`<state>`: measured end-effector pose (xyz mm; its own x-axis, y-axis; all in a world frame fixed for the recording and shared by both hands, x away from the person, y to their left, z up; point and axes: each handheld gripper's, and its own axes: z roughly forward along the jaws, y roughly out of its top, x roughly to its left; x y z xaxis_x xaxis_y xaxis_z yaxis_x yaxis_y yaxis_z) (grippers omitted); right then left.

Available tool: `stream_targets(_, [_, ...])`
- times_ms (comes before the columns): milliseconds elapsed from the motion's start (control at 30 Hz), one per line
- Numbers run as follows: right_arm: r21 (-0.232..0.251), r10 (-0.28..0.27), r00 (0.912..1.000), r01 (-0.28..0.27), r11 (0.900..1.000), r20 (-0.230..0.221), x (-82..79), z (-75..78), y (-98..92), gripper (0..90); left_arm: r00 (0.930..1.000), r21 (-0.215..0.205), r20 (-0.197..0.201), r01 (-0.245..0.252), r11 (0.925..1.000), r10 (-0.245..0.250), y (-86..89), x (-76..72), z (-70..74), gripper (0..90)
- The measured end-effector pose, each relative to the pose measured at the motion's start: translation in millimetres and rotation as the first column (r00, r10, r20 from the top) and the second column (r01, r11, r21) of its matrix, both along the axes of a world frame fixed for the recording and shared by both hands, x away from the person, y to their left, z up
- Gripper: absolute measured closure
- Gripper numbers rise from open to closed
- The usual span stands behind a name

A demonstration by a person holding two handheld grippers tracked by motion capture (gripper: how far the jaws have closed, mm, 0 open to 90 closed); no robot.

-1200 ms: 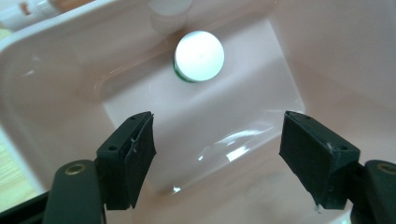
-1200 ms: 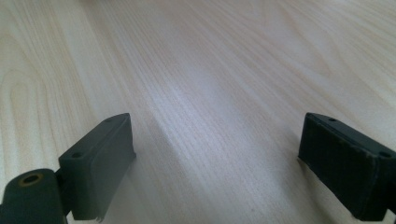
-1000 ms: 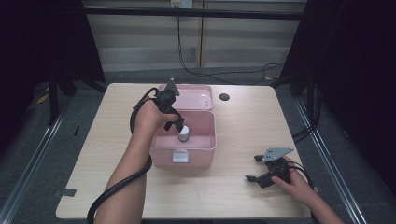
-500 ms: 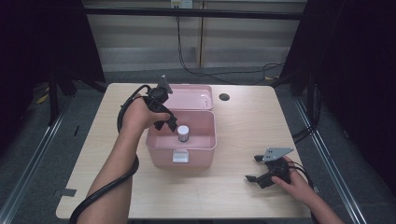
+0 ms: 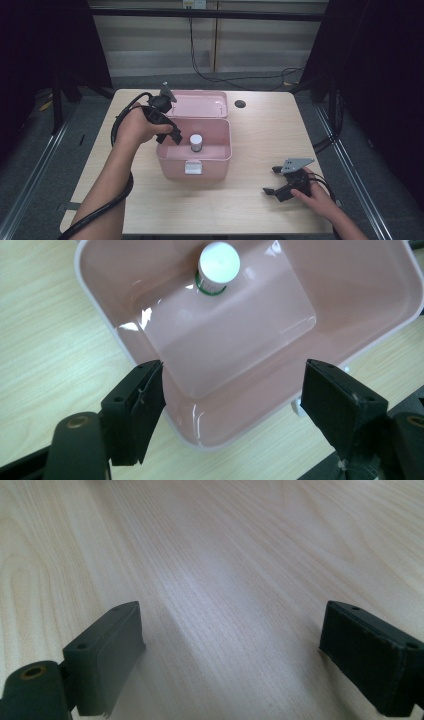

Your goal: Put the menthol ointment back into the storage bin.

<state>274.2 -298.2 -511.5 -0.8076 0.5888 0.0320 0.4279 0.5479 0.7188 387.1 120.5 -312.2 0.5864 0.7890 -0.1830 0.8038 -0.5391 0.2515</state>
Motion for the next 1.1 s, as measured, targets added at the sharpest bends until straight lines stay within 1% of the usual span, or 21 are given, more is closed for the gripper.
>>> stream_targets(33, [0.000, 0.000, 1.0000, 0.000, 1.000, 0.000, 0.0, 0.0, 0.0, 9.8, 1.0000, 0.002, 0.001, 0.007, 1.0000, -0.007, 1.5, -0.7, 0.2, 25.0])
stream_targets(100, [0.000, 0.000, 1.0000, 0.000, 1.000, 0.000, 0.0, 0.0, 0.0, 9.8, 1.0000, -0.003, 0.000, -0.004, 1.0000, 0.004, 5.0, -3.2, 0.4, 25.0])
stream_targets(133, [0.000, 0.000, 1.0000, 0.000, 1.000, 0.000, 0.0, 0.0, 0.0, 9.8, 1.0000, 0.004, 0.005, 0.000, 1.0000, -0.001, 7.1, -4.7, 0.7, 25.0])
stream_targets(233, [0.000, 0.000, 1.0000, 0.000, 1.000, 0.000, 0.0, 0.0, 0.0, 9.8, 1.0000, 0.005, 0.002, 0.004, 1.0000, -0.004, 11.7, -8.6, 0.7, 25.0])
stream_targets(400, [0.001, -0.001, 1.0000, 0.001, 1.000, 0.001, 0.0, -0.1, 0.1, 9.8, 1.0000, -0.004, -0.006, -0.002, 1.0000, 0.002, 22.7, -14.7, -0.5, 25.1])
stream_targets(433, [0.001, -0.001, 1.0000, 0.001, 1.000, 0.002, 0.0, -0.1, 0.1, 9.8, 0.9999, 0.000, -0.010, -0.004, 1.0000, 0.004, 25.6, -16.3, -1.0, 25.1])
stream_targets(600, [0.001, -0.001, 1.0000, 0.001, 1.000, 0.001, -0.1, -0.1, 0.1, 9.8, 0.9999, -0.009, -0.006, -0.012, 0.9999, 0.012, 36.8, -22.7, -3.6, 25.2])
stream_targets(733, [0.001, -0.001, 1.0000, 0.001, 1.000, 0.001, 0.0, -0.1, 0.1, 9.8, 0.9997, -0.017, -0.015, -0.017, 0.9997, 0.017, 45.3, -28.5, -8.4, 25.2])
stream_targets(867, [0.000, -0.001, 1.0000, 0.001, 1.000, 0.002, 0.0, -0.2, 0.2, 9.8, 0.9998, -0.031, -0.010, -0.019, 0.9993, 0.019, 53.9, -33.6, -14.2, 25.3])
stream_targets(1100, [0.001, -0.002, 1.0000, 0.002, 1.000, 0.002, -0.1, -0.2, 0.2, 9.8, 0.9997, -0.029, -0.011, -0.023, 0.9993, 0.023, 65.4, -42.2, -26.6, 25.3])
